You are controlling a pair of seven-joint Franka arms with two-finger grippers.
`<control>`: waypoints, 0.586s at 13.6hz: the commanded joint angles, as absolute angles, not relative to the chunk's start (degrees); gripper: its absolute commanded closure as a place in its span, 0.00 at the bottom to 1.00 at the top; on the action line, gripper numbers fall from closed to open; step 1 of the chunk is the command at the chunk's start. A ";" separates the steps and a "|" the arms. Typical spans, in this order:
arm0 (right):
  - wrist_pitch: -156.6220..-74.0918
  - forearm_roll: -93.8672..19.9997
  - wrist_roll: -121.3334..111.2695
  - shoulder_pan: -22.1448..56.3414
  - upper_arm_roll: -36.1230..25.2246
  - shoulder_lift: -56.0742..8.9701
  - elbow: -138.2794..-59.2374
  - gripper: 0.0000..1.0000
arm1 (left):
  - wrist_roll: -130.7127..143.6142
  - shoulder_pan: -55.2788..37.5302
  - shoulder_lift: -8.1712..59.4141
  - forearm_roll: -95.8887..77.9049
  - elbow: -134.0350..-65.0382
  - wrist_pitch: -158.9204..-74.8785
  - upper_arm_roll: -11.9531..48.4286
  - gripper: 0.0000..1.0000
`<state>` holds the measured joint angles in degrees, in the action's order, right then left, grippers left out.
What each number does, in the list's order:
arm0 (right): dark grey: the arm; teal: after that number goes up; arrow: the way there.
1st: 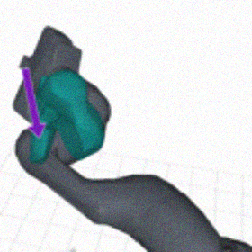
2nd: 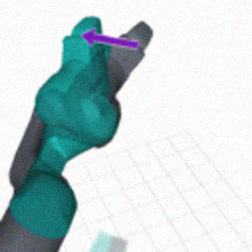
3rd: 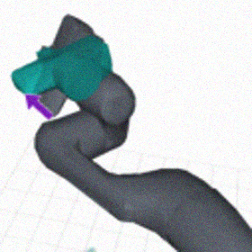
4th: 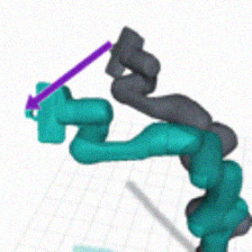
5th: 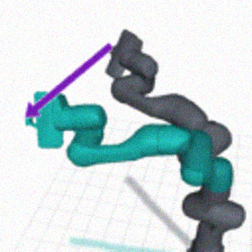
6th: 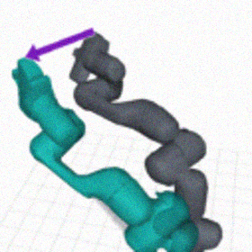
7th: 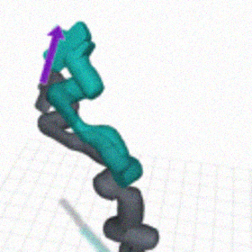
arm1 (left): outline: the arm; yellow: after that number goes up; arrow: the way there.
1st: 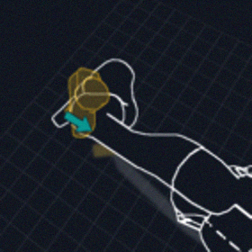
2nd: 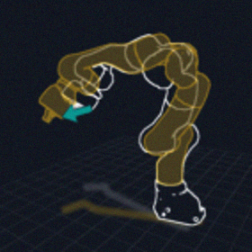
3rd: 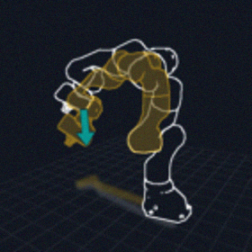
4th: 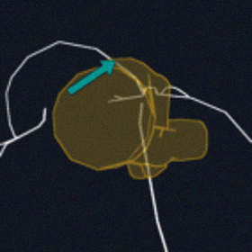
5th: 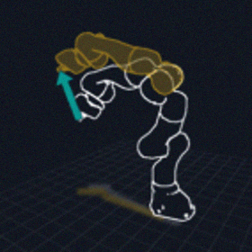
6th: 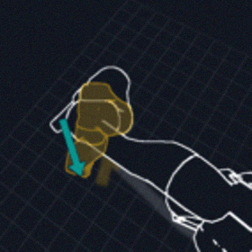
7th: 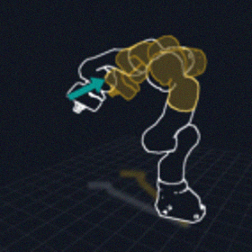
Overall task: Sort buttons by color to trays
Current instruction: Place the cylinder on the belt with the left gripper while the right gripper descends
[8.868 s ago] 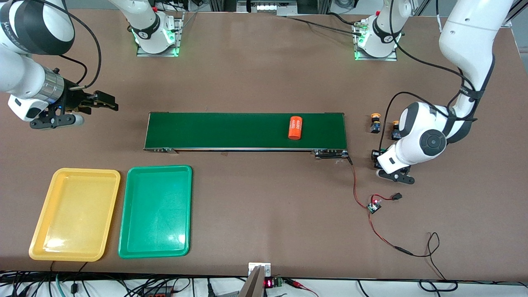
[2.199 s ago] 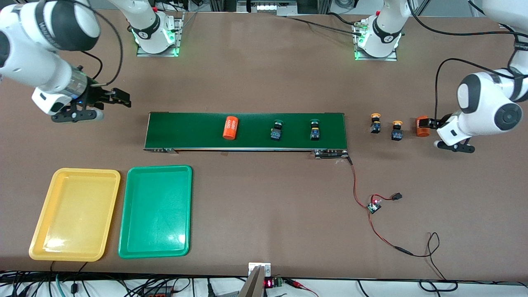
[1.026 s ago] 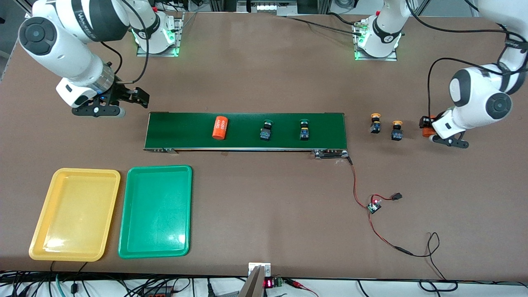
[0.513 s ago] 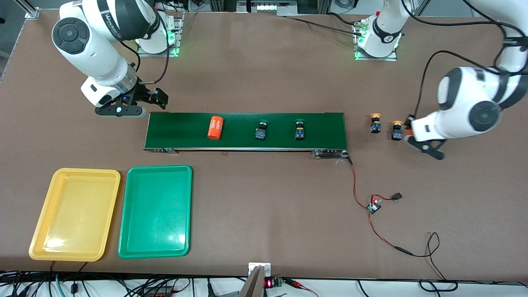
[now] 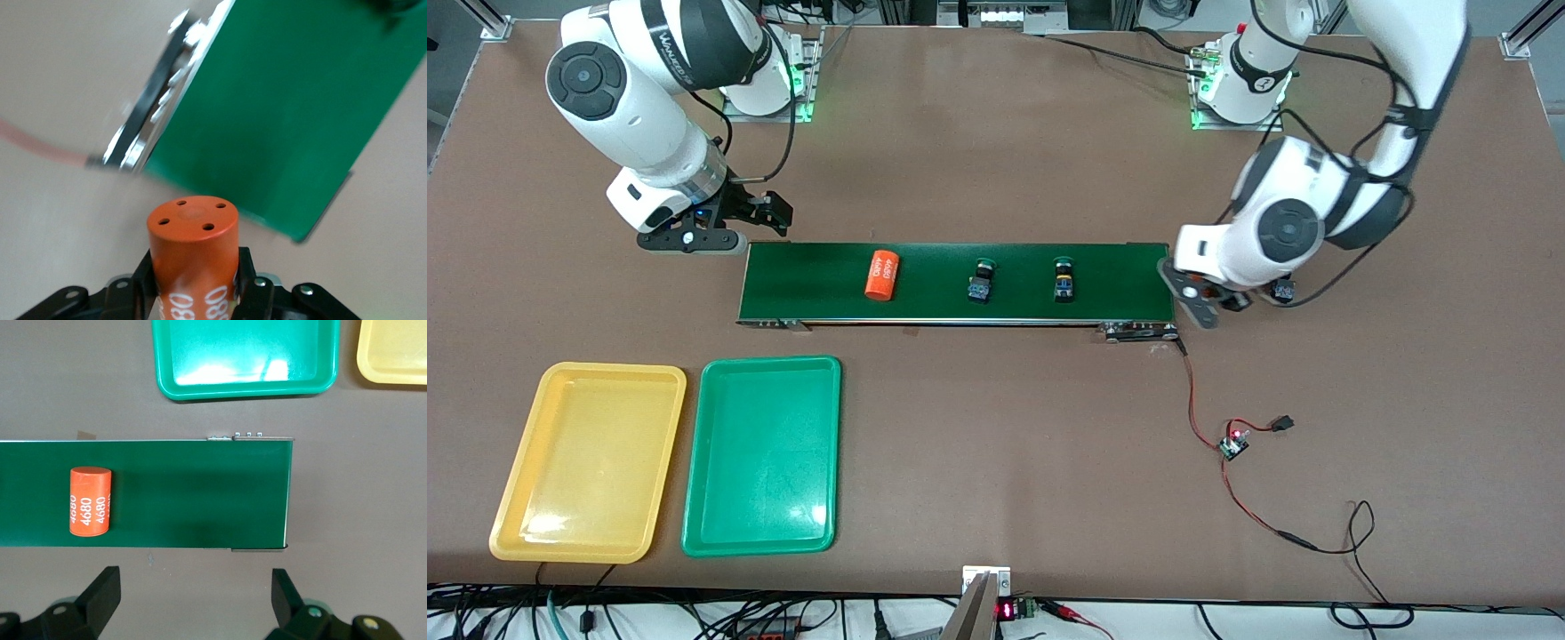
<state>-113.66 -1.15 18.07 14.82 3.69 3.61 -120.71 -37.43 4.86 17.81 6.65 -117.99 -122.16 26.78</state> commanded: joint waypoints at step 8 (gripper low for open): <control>-114.87 -1.49 18.90 15.21 3.43 3.52 -120.85 0.00 | -53.16 0.97 23.38 6.77 -117.77 -131.84 28.65 0.89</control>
<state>-114.15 -1.15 18.07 14.86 3.67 3.48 -120.71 -49.83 0.89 23.39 6.70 -117.83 -131.80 27.85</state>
